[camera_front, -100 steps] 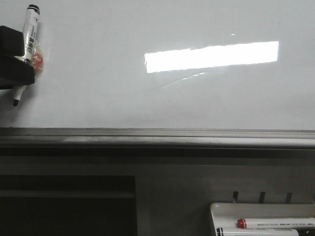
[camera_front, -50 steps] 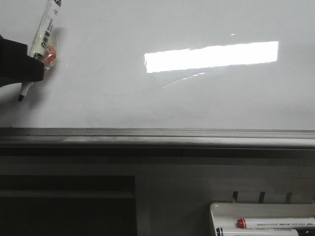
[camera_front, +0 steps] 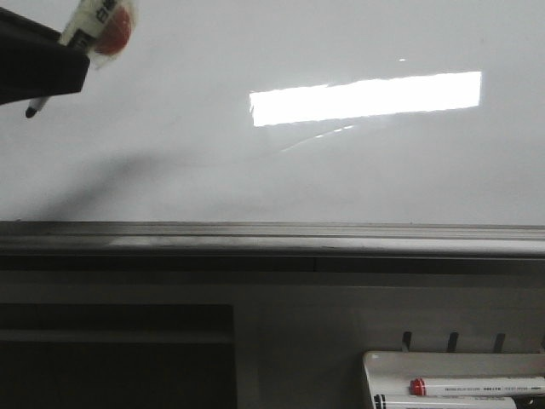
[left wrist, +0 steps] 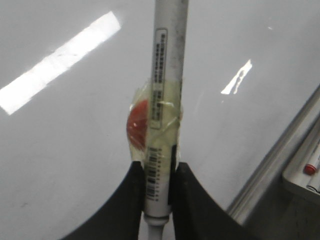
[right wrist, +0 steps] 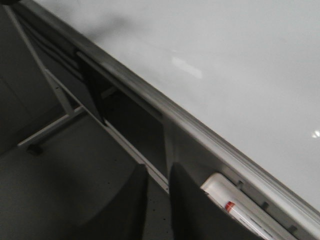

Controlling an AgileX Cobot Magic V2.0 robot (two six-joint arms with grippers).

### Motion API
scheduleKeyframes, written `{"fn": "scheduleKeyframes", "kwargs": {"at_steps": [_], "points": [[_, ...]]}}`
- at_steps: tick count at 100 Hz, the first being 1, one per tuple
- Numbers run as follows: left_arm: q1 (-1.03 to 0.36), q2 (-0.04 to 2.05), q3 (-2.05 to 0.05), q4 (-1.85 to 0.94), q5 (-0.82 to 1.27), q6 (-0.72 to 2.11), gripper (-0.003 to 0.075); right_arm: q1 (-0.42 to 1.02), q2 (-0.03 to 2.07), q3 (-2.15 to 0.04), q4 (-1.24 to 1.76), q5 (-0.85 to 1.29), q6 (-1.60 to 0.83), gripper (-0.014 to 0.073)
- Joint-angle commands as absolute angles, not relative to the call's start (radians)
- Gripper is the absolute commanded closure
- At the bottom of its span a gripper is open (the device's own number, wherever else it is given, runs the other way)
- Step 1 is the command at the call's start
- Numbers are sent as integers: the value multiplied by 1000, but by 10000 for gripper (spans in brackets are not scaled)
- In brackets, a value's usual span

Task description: Write number 2 on whiteboard

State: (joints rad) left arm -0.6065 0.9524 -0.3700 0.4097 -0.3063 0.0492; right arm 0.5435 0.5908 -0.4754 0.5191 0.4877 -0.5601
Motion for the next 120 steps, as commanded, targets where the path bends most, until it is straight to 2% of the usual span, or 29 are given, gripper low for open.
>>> {"fn": "scheduleKeyframes", "kwargs": {"at_steps": [1,2,5,10,25,46,99,110,115,120], "points": [[-640,938,-381,462,-371,42,741,611,648,-550,555,385,-596,247],[-647,938,-381,475,-371,42,741,622,656,-556,555,377,-596,206],[-665,938,-376,514,-373,42,741,650,679,-570,555,367,-596,165],[-687,938,-370,568,-373,42,741,680,707,-596,555,358,-602,134],[-747,938,-364,618,-373,42,741,760,809,-659,555,337,-628,162],[-752,938,-364,650,-373,42,741,855,928,-726,555,271,-664,165],[-752,938,-358,684,-375,42,741,921,1089,-806,553,146,-672,169],[-752,938,-358,684,-377,42,741,921,1102,-806,553,142,-672,250],[-752,938,-358,684,-377,42,741,921,1102,-806,553,136,-672,333],[-752,938,-358,684,-377,42,741,921,1102,-806,553,136,-672,477]]}}
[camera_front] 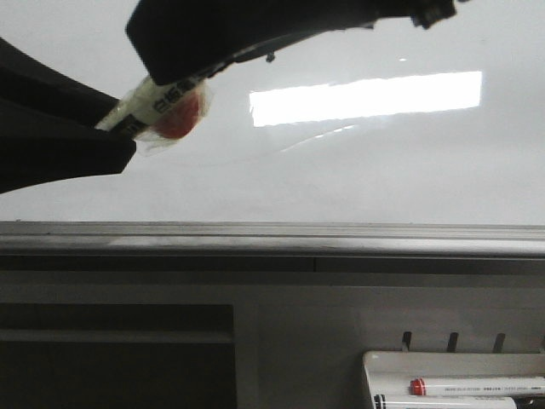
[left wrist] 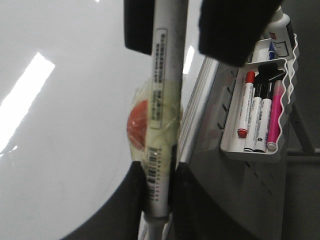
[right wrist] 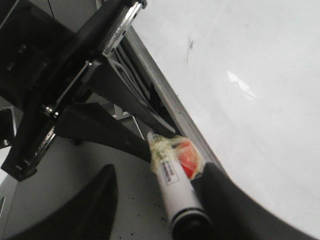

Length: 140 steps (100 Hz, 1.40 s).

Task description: Write number 2 on whiteboard

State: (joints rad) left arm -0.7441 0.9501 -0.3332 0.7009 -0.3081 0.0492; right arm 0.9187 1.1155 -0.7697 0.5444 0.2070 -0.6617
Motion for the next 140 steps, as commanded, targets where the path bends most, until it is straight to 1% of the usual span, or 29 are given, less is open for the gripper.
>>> {"fn": "scheduleKeyframes", "kwargs": {"at_steps": [1,2,3,7,11,22,29,36,38,40,43,48,50,53,58,62,71,77,79,80,84,88,91,93,94,100,102,118,140], "points": [[-752,938,-358,684,-377,42,741,921,1102,-806,553,136,-672,498],[-752,938,-358,684,-378,42,741,921,1102,-806,553,136,-672,518],[-752,938,-358,684,-378,42,741,921,1102,-806,553,138,-672,559],[-752,938,-358,684,-379,42,741,921,1102,-806,553,144,-672,677],[-752,938,-358,684,-380,42,741,921,1102,-806,553,147,-672,664],[-752,938,-358,653,-380,42,739,921,1102,-806,553,154,-672,664],[-752,936,-358,591,-380,42,706,921,1102,-806,553,158,-672,664],[-752,928,-358,573,-385,42,607,921,1102,-806,553,171,-672,665],[-752,921,-358,571,-387,42,566,921,1102,-806,553,171,-672,665],[-752,913,-358,560,-389,42,503,921,1102,-806,553,171,-672,665],[-752,905,-358,549,-392,42,454,921,1102,-806,553,164,-672,665],[-752,878,-358,495,-392,42,319,916,1102,-806,553,164,-672,664],[-752,870,-358,476,-392,42,288,911,1102,-806,553,162,-672,664],[-752,849,-358,427,-385,42,220,907,1102,-808,553,159,-672,664],[-752,816,-358,362,-363,42,156,894,1102,-815,553,156,-672,664],[-752,789,-358,332,-332,42,137,883,1102,-820,553,140,-672,664],[-752,717,-358,317,-254,42,150,857,1102,-835,553,113,-672,664],[-750,673,-358,306,-222,42,193,839,1102,-848,553,97,-672,664],[-748,659,-358,297,-215,42,224,831,1102,-850,553,89,-672,664],[-748,654,-358,293,-215,42,224,829,1102,-850,553,84,-672,664],[-745,631,-358,256,-215,42,287,818,1102,-854,553,63,-672,664],[-741,613,-358,209,-215,42,372,812,1102,-854,553,39,-672,664],[-734,604,-358,179,-215,42,456,807,1102,-854,553,30,-672,664],[-731,600,-358,171,-215,42,491,808,1102,-854,553,27,-672,664],[-727,597,-358,165,-215,42,528,808,1102,-854,550,27,-672,664],[-710,593,-358,156,-215,42,696,808,1102,-854,513,29,-672,664],[-706,593,-358,156,-215,42,733,808,1102,-854,500,29,-672,664],[-648,595,-358,121,-224,42,741,805,1126,-859,492,22,-672,664],[-582,595,-358,107,-281,42,741,762,1182,-904,494,47,-672,664]]}}
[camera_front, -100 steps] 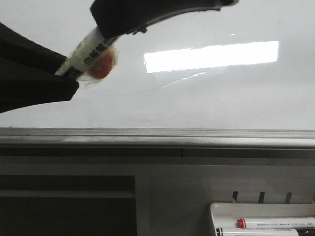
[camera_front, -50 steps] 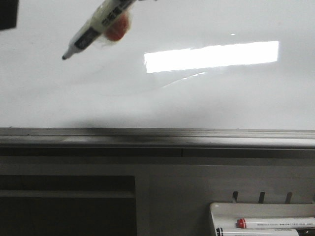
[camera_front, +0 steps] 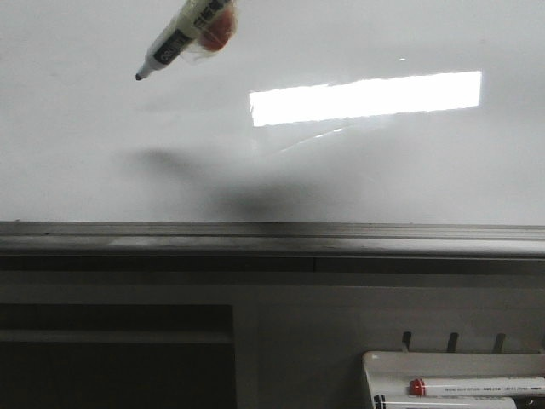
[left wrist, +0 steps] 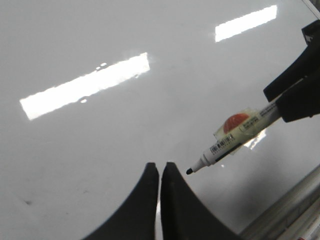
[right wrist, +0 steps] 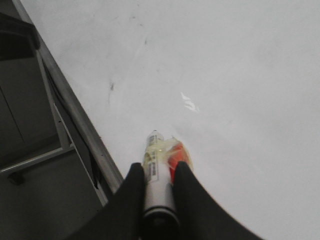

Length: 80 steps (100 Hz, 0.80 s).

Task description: Write number 2 on whiteboard

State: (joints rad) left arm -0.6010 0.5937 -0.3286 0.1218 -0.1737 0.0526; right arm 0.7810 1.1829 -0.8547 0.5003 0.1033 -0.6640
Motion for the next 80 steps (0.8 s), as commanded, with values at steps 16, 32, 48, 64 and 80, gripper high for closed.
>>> {"fn": "scheduleKeyframes", "kwargs": {"at_steps": [16,32,48,64,80], "points": [[-569,595,-358,107,-284,42,741,748,1220,-934,494,55,-672,664],[-569,595,-358,107,-284,42,741,737,1262,-966,494,65,-672,664],[-569,595,-358,107,-295,42,741,711,1308,-1003,498,85,-672,664],[-569,595,-358,107,-301,42,741,688,1326,-1045,498,81,-672,664],[-569,595,-358,107,-303,42,741,652,1316,-1078,494,97,-672,664]]}}
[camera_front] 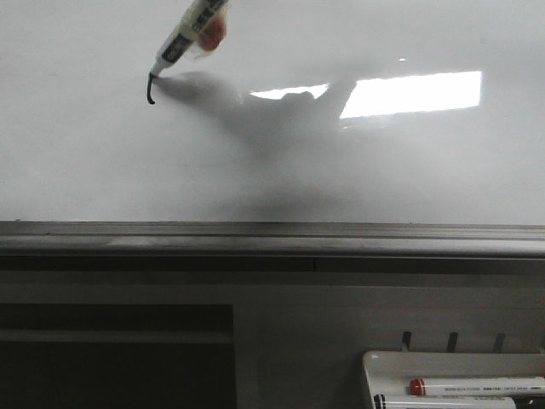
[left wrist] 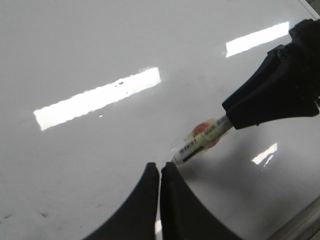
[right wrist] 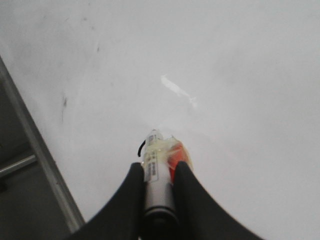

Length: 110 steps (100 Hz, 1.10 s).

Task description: Write number 2 on whiteboard

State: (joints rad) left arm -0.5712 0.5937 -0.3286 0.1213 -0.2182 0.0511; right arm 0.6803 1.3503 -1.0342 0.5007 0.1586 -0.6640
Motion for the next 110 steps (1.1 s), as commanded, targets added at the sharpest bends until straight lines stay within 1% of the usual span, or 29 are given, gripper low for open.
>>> {"fn": "scheduleKeyframes", "kwargs": {"at_steps": [1,7,13,19,26,37,45,58,71,86,98,110], "points": [[-569,595,-358,107,-303,42,741,648,1312,-1078,494,97,-672,664],[-569,595,-358,107,-303,42,741,627,1300,-1078,494,132,-672,659],[-569,595,-358,107,-303,42,741,597,1284,-1078,494,203,-672,642],[-569,595,-358,107,-303,42,741,572,1272,-1072,494,281,-667,642],[-569,595,-358,107,-303,42,741,566,1258,-1044,494,309,-660,642],[-569,595,-358,107,-303,42,741,592,1245,-978,494,310,-640,642],[-569,595,-358,107,-303,42,741,641,1260,-944,494,288,-634,642],[-569,595,-358,107,-303,42,741,727,1312,-944,494,203,-634,643],[-569,595,-358,107,-303,42,741,739,1334,-955,494,183,-634,643],[-569,595,-358,107,-303,42,741,696,1306,-928,494,206,-632,643],[-569,595,-358,109,-303,42,741,635,1246,-875,494,215,-614,643],[-569,595,-358,115,-303,42,741,569,1183,-821,494,274,-598,643]]}}
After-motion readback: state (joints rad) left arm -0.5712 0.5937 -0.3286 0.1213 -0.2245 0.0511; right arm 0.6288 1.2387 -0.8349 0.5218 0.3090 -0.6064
